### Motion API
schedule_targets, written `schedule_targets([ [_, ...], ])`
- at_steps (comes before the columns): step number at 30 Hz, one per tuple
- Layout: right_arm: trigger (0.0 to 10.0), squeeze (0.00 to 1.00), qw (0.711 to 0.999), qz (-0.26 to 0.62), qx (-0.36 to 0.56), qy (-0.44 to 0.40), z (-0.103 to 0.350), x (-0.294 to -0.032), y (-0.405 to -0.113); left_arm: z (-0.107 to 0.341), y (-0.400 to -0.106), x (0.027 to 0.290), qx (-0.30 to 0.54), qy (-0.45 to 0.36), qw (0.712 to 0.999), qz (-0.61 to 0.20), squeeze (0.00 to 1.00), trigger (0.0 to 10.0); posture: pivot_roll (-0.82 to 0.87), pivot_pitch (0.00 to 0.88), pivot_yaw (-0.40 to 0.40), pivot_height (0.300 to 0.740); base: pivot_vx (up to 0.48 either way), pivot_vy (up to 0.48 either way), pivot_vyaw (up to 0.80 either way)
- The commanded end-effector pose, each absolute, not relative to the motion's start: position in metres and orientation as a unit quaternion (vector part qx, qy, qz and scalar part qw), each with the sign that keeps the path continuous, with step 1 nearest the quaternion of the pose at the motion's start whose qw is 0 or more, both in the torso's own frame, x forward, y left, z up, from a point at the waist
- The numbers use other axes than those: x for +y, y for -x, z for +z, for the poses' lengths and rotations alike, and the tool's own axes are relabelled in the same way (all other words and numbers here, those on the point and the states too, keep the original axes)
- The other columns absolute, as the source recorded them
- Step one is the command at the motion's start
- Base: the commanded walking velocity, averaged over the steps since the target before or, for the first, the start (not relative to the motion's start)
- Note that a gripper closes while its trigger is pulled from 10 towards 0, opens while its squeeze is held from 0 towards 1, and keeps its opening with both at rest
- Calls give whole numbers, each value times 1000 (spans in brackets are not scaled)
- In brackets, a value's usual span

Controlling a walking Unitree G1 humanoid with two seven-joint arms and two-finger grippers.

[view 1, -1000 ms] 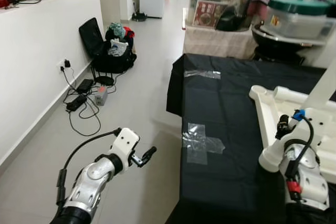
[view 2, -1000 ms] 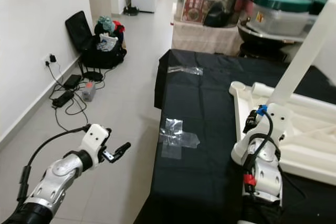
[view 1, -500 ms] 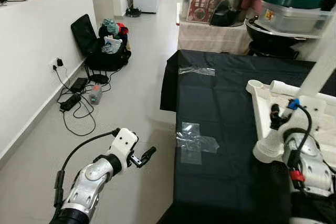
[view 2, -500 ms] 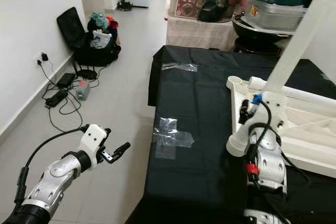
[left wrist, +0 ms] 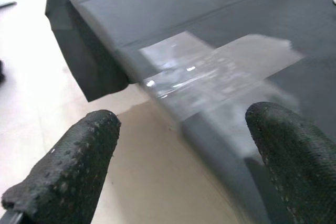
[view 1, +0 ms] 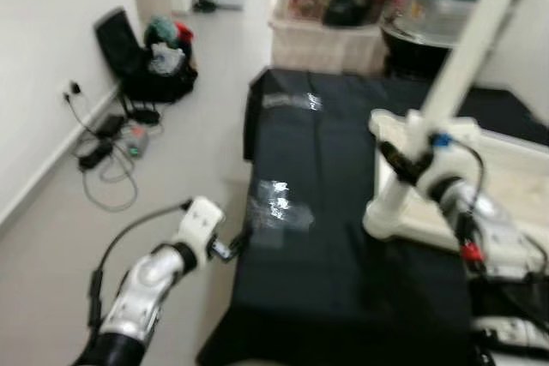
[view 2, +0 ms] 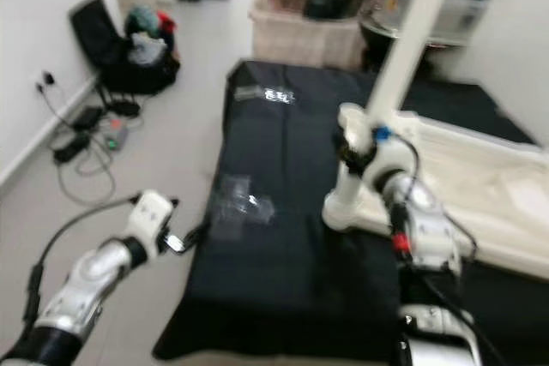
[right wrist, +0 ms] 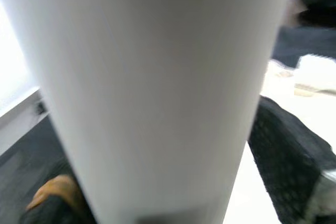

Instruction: Building children table

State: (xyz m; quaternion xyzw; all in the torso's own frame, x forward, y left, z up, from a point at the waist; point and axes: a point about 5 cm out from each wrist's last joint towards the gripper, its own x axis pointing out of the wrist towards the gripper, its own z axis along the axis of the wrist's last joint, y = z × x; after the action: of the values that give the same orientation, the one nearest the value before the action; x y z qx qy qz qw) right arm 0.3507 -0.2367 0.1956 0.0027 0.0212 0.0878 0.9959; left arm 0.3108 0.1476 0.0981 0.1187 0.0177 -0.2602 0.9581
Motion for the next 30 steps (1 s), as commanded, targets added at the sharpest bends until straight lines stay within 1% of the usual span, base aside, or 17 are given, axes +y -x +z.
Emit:
schedule_targets([
  [1,4157,0,995,88,49,-12,184,-246,-348,94,-308,143,25,-111,957,-268,0,10000,83,0,-86,740,0,0,0],
  [3,4510,0,992,111,50,-17,183,-243,-347,94,-308,143,24,-110,957,-267,0,10000,83,0,-86,740,0,0,0],
  [4,3843,0,988,143,49,-21,183,-239,-345,95,-308,143,22,-111,957,-267,0,10000,80,0,-83,740,0,0,0],
  [5,4353,0,984,172,48,-21,182,-235,-342,97,-308,144,19,-111,957,-266,0,10000,80,0,-83,740,0,0,0],
  [6,6353,0,980,193,45,-20,182,-233,-339,99,-309,145,15,-110,958,-265,0,10000,78,0,-81,740,0,0,0],
  [8,6353,0,977,207,44,-20,182,-231,-337,101,-310,145,11,-110,958,-264,0,10000,78,0,-81,740,0,0,0],
  [9,7020,0,975,217,42,-21,182,-230,-336,103,-311,146,9,-110,959,-263,0,10000,77,0,-82,740,0,0,0],
  [11,7059,0,973,228,39,-23,182,-230,-336,104,-312,146,6,-110,959,-261,0,10000,77,0,-82,740,0,0,0],
  [12,6784,0,969,242,36,-25,183,-229,-335,106,-313,147,2,-110,960,-259,0,10000,73,0,-79,740,0,0,0],
  [13,7490,0,965,259,29,-28,185,-227,-334,109,-315,148,-4,-109,960,-258,0,10000,71,0,-79,740,0,0,0],
  [15,5961,0,956,290,16,-33,189,-222,-331,114,-317,149,-15,-107,961,-255,0,10000,72,0,-80,740,0,0,0],
  [16,5529,0,953,302,12,-36,190,-221,-330,117,-318,150,-20,-104,961,-254,0,10000,72,0,-80,740,0,0,0],
  [17,5529,0,953,302,12,-36,190,-221,-330,117,-318,150,-20,-104,961,-254,0,10000,72,0,-80,740,0,0,0],
  [18,2196,0,950,310,9,-39,191,-219,-330,119,-319,152,-23,-106,962,-251,0,10000,74,0,-81,740,0,0,0],
  [20,2196,0,948,314,8,-41,191,-218,-330,120,-320,153,-25,-107,962,-250,0,10000,75,0,-82,740,0,0,0],
  [21,0,0,944,328,2,-46,191,-215,-327,121,-320,154,-27,-106,963,-247,0,10000,77,0,-84,740,0,0,0],
  [30,0,0,930,364,-12,-55,192,-206,-316,116,-317,156,-19,-107,963,-248,0,10000,78,0,-84,740,0,0,0],
])
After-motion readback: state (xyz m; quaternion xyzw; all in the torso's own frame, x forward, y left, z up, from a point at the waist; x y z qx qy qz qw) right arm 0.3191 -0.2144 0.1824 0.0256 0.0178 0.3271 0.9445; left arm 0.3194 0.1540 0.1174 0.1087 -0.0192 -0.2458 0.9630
